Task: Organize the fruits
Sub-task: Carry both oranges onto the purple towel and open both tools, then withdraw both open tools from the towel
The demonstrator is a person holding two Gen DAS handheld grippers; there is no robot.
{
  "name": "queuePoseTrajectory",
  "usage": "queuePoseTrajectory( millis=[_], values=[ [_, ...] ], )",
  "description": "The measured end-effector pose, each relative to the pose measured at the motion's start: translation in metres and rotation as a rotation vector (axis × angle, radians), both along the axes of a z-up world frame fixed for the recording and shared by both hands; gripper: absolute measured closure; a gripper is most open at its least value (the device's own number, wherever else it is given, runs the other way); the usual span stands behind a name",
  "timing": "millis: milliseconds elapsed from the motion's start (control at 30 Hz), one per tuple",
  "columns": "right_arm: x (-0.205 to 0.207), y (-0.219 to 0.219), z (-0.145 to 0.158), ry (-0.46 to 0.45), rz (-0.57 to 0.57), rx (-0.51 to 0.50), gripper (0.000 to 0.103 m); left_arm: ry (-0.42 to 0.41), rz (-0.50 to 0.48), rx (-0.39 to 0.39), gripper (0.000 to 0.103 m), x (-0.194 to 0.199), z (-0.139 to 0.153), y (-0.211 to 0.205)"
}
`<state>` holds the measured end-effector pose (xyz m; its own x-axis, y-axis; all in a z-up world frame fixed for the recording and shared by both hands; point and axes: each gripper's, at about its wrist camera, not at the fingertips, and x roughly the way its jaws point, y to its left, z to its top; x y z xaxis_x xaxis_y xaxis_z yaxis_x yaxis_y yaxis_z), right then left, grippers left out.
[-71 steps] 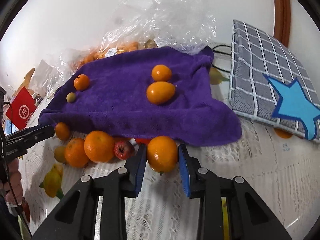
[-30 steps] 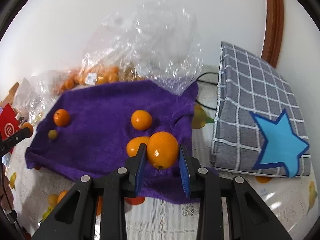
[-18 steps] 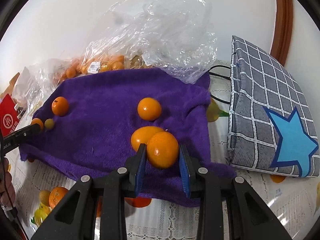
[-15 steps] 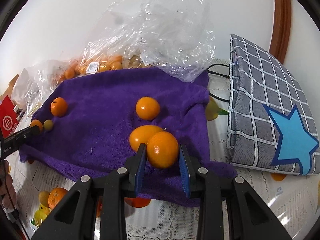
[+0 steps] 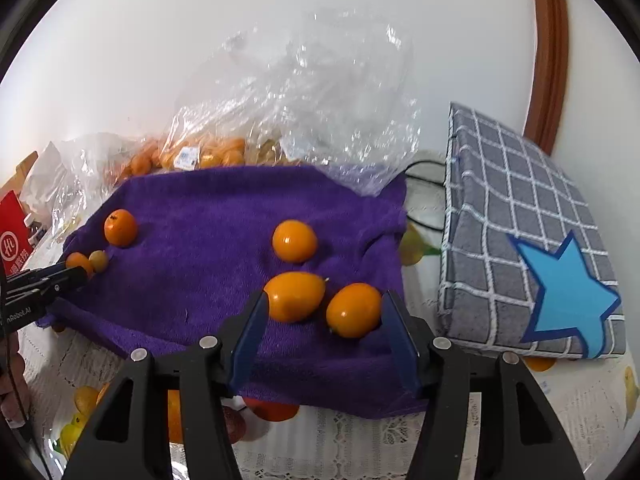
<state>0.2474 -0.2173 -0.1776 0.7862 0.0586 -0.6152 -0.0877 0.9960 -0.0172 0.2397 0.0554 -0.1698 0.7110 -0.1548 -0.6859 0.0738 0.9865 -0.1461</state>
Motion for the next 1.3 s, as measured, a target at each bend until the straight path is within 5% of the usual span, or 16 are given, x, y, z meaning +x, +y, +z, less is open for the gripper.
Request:
queuePoseTrajectory(
  millis=[200,500,700,1033,1300],
  values=[
    [-0.013,-0.008,0.013,-0.063,-0.055,0.013,0.045,-0.022,0.032,-0.018,0.058,-0.002,0.003,0.004],
    [-0.038,-0.016,0.019,0.017,-0.057,0.074,0.045,-0.074,0.078,-0.102,0.058,-0.012,0.007,0.020],
    [-0.061,0.000,0.012,0.065,0.019,0.076,0.056,-0.148,0.081,-0.126,0.058,-0.035,0.012,0.026],
    [-0.070,0.026,-0.016,0.163,0.131,0.040,0.064,-0.127,0.108,-0.169,0.056,-0.067,0.007,0.043],
    [-0.052,0.027,-0.031,0.214,0.114,0.011,0.064,-0.092,0.111,-0.169,0.056,-0.062,0.003,0.043]
  ],
)
